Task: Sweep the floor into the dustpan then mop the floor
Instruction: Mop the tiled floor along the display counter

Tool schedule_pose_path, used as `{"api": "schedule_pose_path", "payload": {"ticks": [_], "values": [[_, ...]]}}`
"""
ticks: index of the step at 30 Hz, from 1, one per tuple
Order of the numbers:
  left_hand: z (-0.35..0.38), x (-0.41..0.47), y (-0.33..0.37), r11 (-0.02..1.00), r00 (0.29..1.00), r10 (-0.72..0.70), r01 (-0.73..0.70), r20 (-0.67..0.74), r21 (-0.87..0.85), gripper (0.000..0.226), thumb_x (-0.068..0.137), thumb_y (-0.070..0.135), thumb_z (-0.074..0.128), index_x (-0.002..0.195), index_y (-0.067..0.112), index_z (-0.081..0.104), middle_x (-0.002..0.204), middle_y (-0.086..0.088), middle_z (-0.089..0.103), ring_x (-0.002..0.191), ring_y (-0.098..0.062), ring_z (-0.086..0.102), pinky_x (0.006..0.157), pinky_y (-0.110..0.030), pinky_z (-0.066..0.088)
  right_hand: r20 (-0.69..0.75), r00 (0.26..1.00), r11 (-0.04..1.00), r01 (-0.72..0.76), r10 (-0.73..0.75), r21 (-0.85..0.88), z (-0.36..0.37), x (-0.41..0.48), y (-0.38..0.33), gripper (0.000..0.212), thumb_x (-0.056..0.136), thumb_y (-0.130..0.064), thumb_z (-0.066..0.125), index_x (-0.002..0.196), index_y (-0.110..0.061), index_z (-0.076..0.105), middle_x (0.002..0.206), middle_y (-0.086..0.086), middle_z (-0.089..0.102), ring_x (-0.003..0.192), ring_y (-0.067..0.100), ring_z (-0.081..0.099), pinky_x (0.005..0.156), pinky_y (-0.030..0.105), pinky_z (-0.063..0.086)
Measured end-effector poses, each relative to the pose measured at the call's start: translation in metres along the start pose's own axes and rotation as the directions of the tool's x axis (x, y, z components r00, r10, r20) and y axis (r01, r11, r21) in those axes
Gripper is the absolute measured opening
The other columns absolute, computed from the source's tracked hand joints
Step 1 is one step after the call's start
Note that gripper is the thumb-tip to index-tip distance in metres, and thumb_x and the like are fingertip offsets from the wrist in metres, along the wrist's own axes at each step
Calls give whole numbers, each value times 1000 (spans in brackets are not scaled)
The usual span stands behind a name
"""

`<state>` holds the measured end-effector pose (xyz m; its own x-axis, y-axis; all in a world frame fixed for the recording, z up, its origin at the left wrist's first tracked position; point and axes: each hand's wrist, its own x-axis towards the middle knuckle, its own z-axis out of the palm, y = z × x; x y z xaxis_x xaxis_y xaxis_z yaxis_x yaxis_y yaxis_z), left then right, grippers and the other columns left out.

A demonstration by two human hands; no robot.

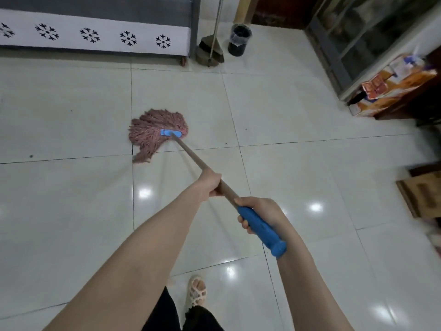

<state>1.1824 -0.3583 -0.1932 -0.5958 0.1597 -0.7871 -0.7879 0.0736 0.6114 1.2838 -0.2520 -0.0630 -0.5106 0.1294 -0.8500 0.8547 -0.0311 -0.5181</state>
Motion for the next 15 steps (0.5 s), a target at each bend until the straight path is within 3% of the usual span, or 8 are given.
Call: {"api": "schedule_pose_path", "payload": {"ticks": [8, 12, 15], "values": [[136, -26, -36, 997, 975, -30, 13, 221, 79, 16, 98, 10, 44, 111, 1, 46, 81, -8, 54, 66, -18, 58, 46, -28, 56, -186, 981, 977, -8, 49, 213, -89, -34, 62, 17, 89, -13, 62, 79, -1, 56, 56, 14, 55, 33, 15, 48, 33, 19, 39], [148, -37, -48, 997, 968, -52, 35, 246, 73, 24, 96, 9, 47, 117, -2, 50, 83, -9, 57, 67, -18, 60, 47, -26, 56, -184, 982, 972, 13, 32, 237, -94, -43, 76, 14, 87, -10, 62, 80, 0, 55, 55, 14, 55, 33, 17, 49, 35, 20, 41], [140, -46, -48, 998, 975, -50, 40, 218, 51, 13, 97, 7, 45, 108, 0, 48, 79, -9, 55, 64, -18, 58, 48, -29, 54, -156, 988, 977, 18, 16, 213, -93, -48, 75, 15, 86, -9, 64, 80, 2, 55, 52, 15, 55, 33, 18, 49, 35, 20, 42]]}}
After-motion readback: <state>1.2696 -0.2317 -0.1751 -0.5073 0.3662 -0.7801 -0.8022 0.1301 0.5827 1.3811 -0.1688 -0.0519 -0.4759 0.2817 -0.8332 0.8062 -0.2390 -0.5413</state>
